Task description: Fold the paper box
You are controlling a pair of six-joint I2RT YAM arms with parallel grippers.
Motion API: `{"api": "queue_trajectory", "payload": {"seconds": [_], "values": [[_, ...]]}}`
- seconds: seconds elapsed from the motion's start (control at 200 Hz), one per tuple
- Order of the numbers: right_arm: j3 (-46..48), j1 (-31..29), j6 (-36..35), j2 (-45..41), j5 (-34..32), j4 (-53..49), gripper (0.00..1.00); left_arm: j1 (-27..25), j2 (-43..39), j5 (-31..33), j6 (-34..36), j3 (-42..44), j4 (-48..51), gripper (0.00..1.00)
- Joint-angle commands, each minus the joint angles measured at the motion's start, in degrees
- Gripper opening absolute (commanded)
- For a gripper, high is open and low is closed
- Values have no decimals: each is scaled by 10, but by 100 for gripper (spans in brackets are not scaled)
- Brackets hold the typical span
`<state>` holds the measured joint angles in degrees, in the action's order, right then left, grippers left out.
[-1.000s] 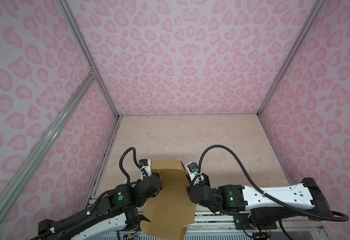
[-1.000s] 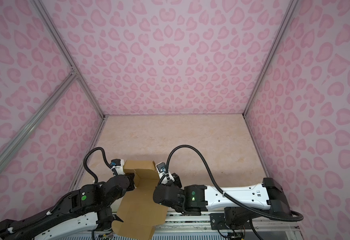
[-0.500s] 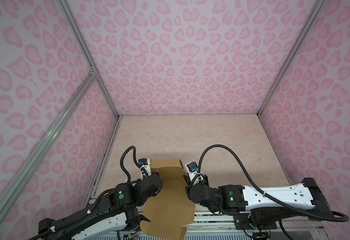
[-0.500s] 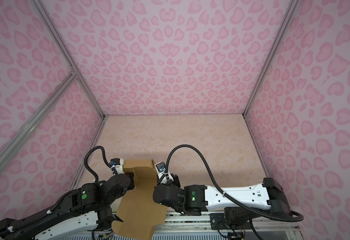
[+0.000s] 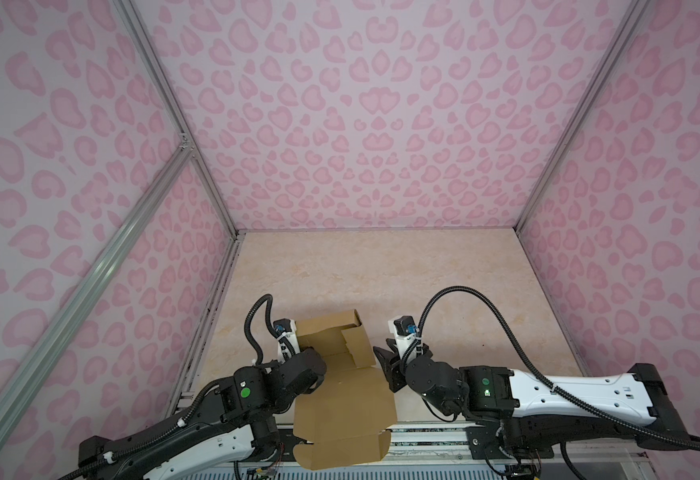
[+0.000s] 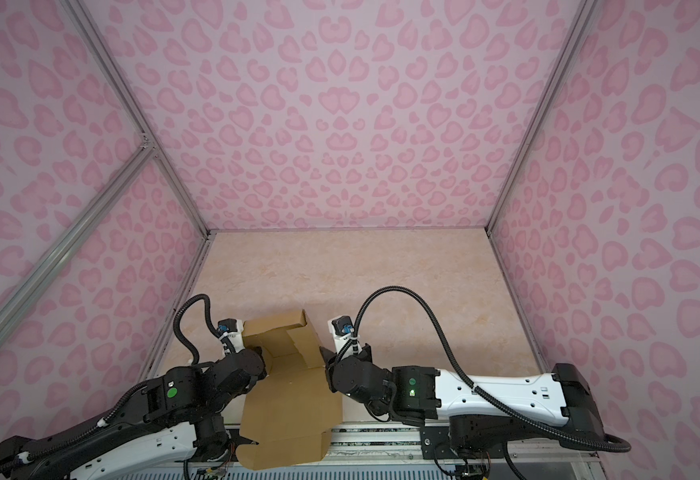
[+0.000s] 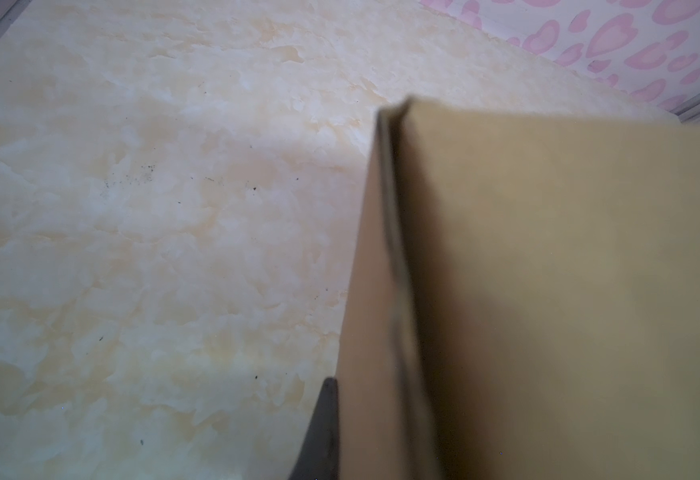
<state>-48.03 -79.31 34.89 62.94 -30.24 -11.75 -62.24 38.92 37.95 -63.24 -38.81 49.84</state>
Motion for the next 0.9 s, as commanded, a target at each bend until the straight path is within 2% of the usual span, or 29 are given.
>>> {"api": "queue_trajectory", "payload": {"seconds": [0.0,0.25,0.485,0.895], "values": [[27,18,-37,-22,70,74,44,0,9,7,3,-2,4,4],[22,19,-111,7,163,147,50,0,28,6,5,0,-5,4],[4,40,-117,47,110,121,48,0,31,0,10,3,-11,4],[-72,42,-127,145,19,54,27,-8,44,2,4,6,-32,4]]}}
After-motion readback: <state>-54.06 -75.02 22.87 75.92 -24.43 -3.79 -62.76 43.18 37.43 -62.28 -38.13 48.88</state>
